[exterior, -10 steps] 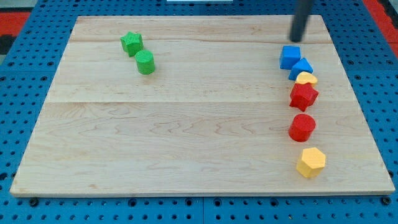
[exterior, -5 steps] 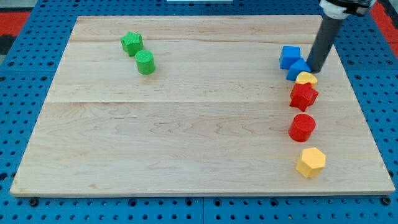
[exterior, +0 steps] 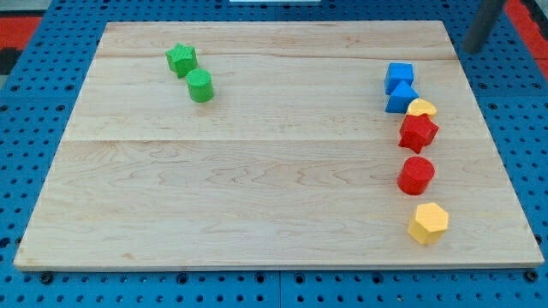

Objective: Nudge the yellow heart between blue triangle and red star

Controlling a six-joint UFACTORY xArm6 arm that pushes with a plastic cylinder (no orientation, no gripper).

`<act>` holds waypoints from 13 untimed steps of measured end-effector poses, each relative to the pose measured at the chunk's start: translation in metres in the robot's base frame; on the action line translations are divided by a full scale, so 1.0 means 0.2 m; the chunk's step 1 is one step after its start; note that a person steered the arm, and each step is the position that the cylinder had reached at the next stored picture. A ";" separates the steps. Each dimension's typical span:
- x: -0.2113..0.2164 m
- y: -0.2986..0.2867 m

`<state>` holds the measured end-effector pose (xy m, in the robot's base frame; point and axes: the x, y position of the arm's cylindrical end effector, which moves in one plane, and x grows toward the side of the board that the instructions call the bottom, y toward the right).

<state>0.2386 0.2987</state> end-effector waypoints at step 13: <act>0.85 -0.42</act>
<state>0.4092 0.2157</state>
